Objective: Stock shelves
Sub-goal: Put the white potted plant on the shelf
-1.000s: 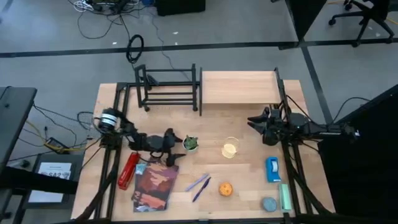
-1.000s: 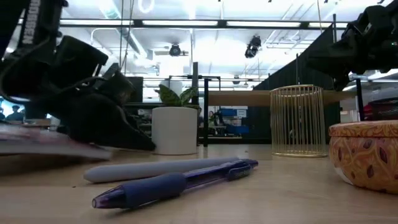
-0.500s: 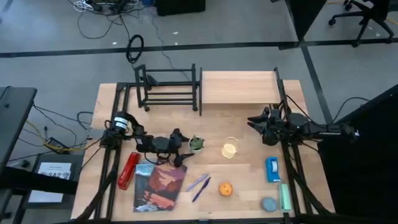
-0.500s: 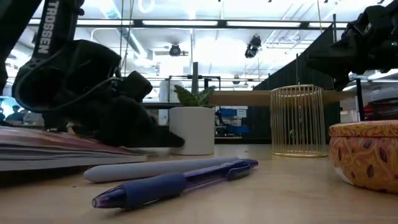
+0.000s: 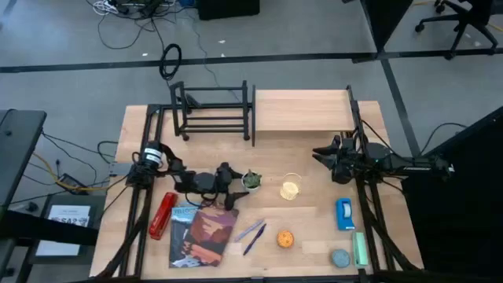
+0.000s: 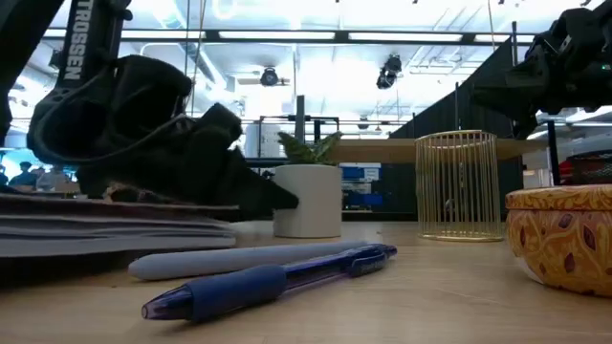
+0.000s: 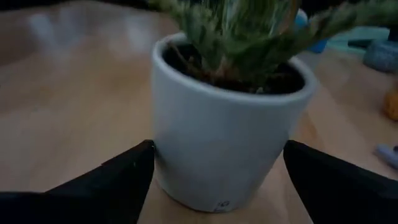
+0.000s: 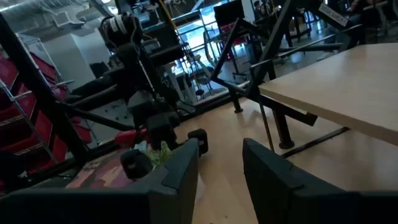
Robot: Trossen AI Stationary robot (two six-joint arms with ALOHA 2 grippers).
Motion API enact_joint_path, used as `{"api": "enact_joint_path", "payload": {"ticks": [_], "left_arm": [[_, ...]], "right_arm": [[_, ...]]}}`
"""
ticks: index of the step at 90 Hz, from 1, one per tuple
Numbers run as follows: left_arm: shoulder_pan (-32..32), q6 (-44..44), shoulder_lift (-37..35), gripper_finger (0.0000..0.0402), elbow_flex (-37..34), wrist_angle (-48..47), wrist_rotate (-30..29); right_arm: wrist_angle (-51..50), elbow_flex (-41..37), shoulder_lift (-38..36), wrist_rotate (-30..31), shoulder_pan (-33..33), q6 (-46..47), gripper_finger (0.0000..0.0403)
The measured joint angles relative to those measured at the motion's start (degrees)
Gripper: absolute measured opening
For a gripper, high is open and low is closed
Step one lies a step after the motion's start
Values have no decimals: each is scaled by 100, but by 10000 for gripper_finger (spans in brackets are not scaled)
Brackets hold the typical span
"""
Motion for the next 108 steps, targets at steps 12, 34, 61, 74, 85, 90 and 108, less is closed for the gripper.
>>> {"api": "enact_joint_path", "payload": {"ticks": [12, 34, 61, 74, 85, 90, 108], "left_arm": [[91, -8, -2, 332, 273, -454, 46], [260, -32, -2, 328, 506, -652, 428], [219, 439, -9, 328, 512, -233, 581], [306, 593, -9, 328, 584, -490, 766], [337, 549, -11, 331, 953, -1045, 883], [388, 589, -11, 333, 1155, -1422, 1000], [463, 1160, -11, 343, 1806, -2460, 1209]], "right_arm": [[-2, 0, 0, 1, -2, 0, 98], [-2, 0, 0, 1, -2, 0, 98], [0, -1, 0, 1, -2, 0, 98], [0, -2, 0, -1, 0, 0, 98], [0, -1, 0, -1, -2, 0, 98], [0, 0, 0, 0, -2, 0, 98], [0, 0, 0, 0, -1, -1, 98]]}}
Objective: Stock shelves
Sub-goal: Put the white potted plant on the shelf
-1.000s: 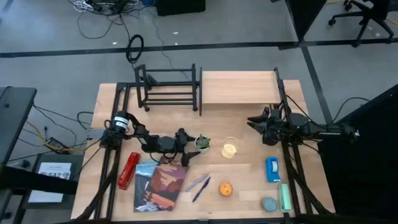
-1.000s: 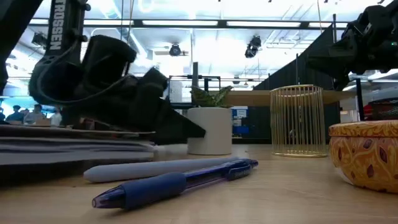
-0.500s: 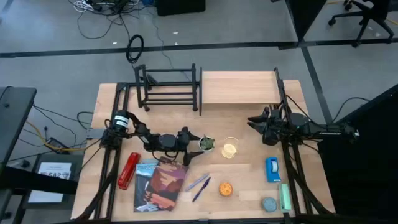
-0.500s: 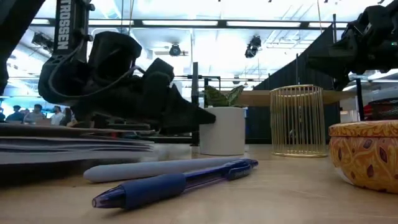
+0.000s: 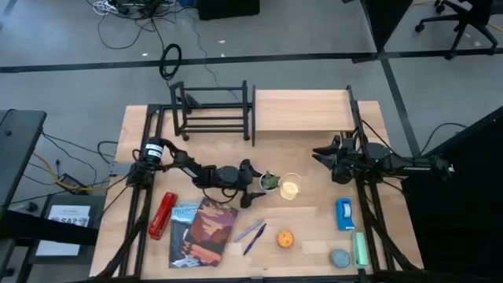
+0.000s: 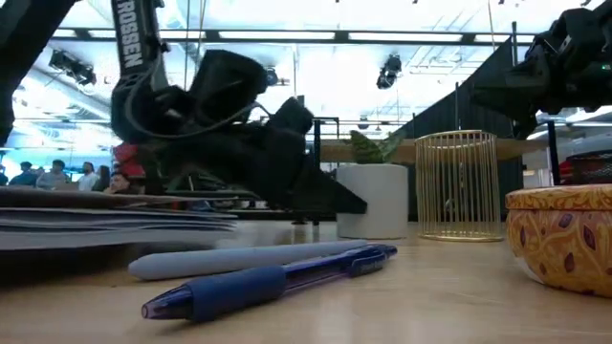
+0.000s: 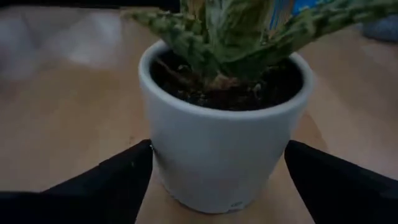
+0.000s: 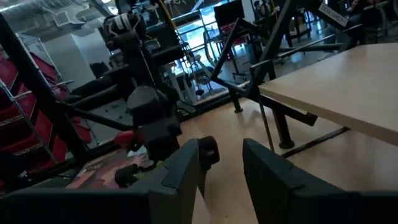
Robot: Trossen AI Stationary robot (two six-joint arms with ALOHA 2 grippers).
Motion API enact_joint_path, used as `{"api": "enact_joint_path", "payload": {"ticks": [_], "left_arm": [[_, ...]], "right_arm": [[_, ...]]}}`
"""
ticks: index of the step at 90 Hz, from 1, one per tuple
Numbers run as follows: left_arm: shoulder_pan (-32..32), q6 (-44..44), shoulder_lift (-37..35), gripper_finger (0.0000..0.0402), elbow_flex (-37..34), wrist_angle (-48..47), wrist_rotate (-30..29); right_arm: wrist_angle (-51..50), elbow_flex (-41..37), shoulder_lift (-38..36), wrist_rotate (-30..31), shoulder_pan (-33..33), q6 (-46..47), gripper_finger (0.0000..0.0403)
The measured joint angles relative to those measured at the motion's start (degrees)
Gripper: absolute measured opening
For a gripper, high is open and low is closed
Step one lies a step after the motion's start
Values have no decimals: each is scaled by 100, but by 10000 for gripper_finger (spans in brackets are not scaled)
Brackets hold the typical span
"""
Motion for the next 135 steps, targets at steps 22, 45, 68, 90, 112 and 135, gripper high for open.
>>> {"api": "enact_joint_path", "payload": {"ticks": [22, 45, 68, 90, 112, 135], "left_arm": [[-4, 508, 0, 344, 207, -71, 40], [-4, 238, 0, 344, 173, -51, 133], [17, 44, -442, 344, -370, -82, -54], [-132, -81, -986, 344, -635, -414, -245], [-147, -319, -1165, 344, -488, -589, -540], [-281, -688, -1167, 344, -196, -1437, -1159]], "right_arm": [[0, 0, 0, 1, -1, 1, 98], [0, -2, 0, 1, -1, -1, 98], [0, -1, -2, -1, -1, 1, 98], [0, -1, -1, 1, -1, 1, 98], [-2, -2, 0, -1, 1, 1, 98], [-2, -1, -2, 0, -1, 1, 98]]}}
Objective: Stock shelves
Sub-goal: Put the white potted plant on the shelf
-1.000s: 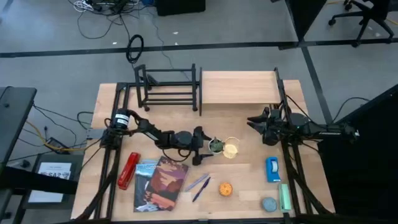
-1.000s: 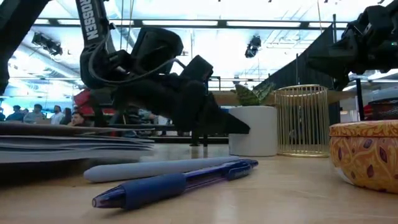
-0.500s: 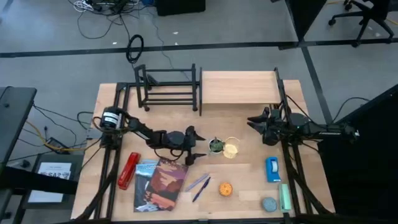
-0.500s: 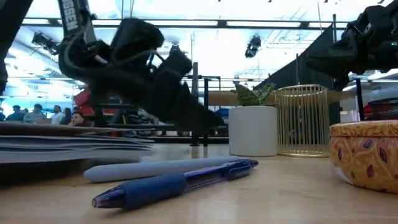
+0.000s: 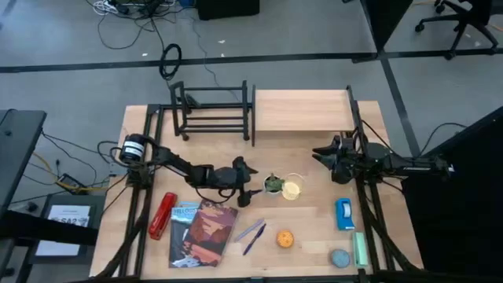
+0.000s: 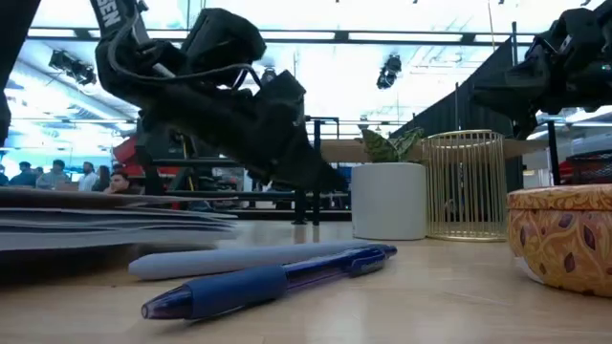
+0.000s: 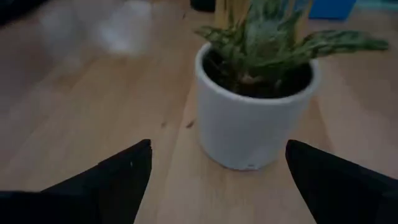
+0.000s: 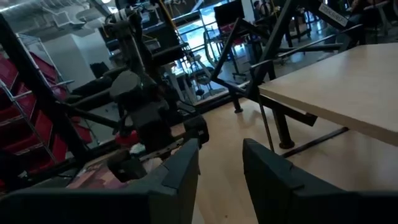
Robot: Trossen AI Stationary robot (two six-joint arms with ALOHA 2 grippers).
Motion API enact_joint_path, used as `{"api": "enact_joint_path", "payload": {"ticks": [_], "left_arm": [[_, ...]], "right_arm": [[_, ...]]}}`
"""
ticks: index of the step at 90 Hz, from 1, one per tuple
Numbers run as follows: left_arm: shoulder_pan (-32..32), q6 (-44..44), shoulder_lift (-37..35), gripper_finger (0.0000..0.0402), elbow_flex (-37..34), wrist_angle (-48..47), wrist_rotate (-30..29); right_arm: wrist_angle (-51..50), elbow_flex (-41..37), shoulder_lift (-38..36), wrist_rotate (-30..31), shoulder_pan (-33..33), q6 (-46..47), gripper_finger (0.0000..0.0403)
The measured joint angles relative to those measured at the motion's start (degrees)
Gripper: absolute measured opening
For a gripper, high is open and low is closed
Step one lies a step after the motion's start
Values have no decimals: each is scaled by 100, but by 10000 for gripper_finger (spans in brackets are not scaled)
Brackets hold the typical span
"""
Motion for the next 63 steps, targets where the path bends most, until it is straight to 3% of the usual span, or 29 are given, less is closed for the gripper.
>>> {"api": "enact_joint_path", "payload": {"ticks": [24, 38, 49, 63], "left_arm": [[-38, -12, 28, 344, 0, 240, -353], [-36, 418, 229, 344, 0, 666, 29], [-83, 337, -61, 344, -6, -50, 271], [-165, 53, -1277, 344, 66, -1933, 300]], "right_arm": [[0, 0, 0, 1, 2, -2, 98], [0, 1, 2, 2, 0, -2, 98], [-2, -1, 2, 2, 0, 0, 98], [3, 1, 0, 2, 0, 0, 98]]}}
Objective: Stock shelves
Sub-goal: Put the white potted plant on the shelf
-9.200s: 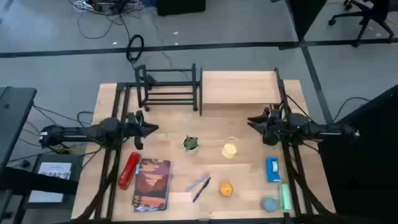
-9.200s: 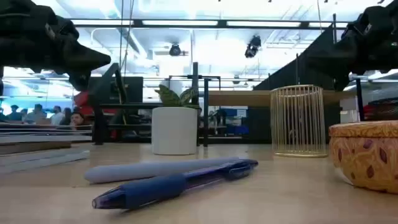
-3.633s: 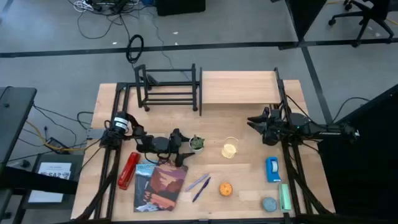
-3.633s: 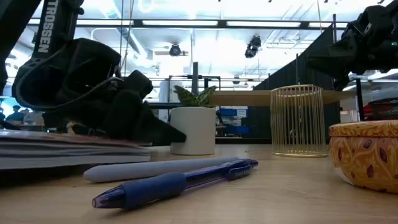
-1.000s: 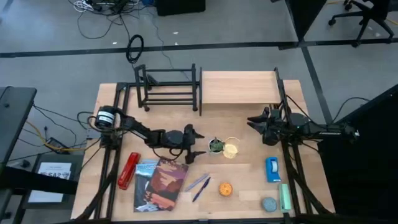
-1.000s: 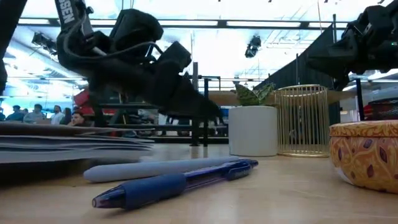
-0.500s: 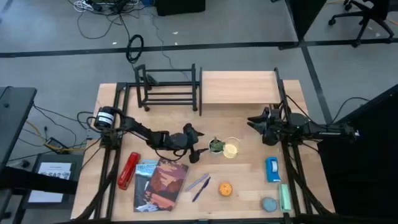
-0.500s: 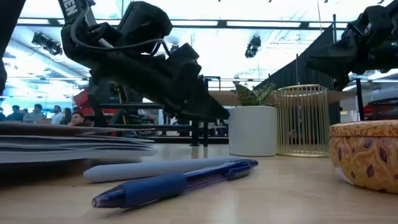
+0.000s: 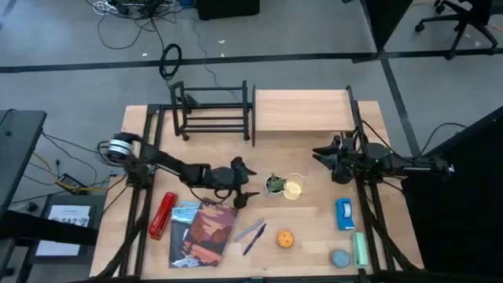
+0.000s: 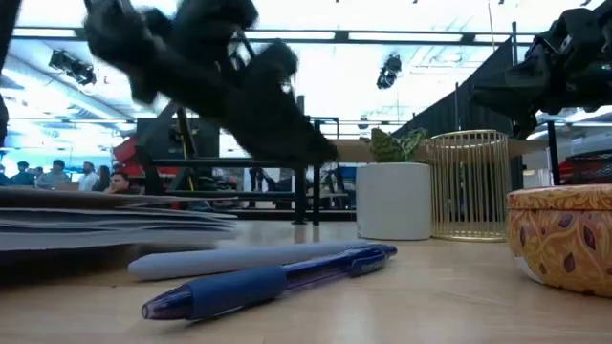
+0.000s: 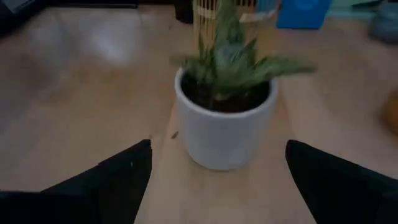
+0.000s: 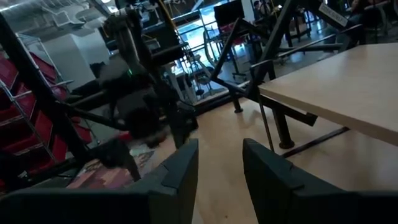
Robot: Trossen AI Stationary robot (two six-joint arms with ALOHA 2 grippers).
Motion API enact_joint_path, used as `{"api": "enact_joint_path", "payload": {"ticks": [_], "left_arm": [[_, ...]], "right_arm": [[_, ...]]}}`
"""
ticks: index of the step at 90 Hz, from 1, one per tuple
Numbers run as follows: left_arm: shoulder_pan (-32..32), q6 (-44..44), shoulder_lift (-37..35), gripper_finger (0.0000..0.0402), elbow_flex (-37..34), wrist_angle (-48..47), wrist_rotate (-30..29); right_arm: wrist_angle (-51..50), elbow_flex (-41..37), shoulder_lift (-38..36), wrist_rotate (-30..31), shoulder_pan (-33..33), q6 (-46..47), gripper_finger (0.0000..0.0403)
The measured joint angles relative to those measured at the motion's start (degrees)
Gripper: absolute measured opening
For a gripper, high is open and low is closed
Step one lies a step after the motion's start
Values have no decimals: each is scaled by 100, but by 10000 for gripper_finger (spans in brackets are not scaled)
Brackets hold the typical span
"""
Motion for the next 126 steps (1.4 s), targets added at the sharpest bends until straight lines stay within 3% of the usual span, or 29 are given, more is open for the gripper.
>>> {"api": "enact_joint_path", "payload": {"ticks": [8, 18, 27, 36, 47, 56, 71, 88, 110, 126], "left_arm": [[-25, -444, -668, 344, 112, -1360, 176], [-121, -1307, -1158, 344, 154, -2150, 470], [-423, -1774, -1147, 338, 145, -2151, 530], [-756, -1945, -917, 326, 146, -1563, 430], [-1112, -2088, -463, 314, 179, -645, -328], [-1346, -1849, -53, 308, 624, -462, -859], [-1509, -1928, 823, 305, 2001, -2011, -1088], [-1434, -2556, 1658, 305, 3402, -3881, -2116], [-1491, -2973, 2130, 305, 3294, -3100, -2847], [-1478, -2808, 2224, 306, 3225, -2505, -3896]], "right_arm": [[0, -2, 2, 0, 2, -2, 98], [2, -1, 0, 0, 2, -2, 98], [10, -1, 2, 0, 0, -2, 98], [33, 0, 2, 1, 0, -4, 98], [111, -1, 0, 55, 1, -7, 98], [134, -2, 0, 59, 0, -7, 98], [222, -1, 1, 74, 1, -9, 98], [267, -1, 0, 72, 0, -8, 98], [303, 0, 0, 70, 0, -6, 98], [303, 0, 2, 68, 0, -5, 98]]}}
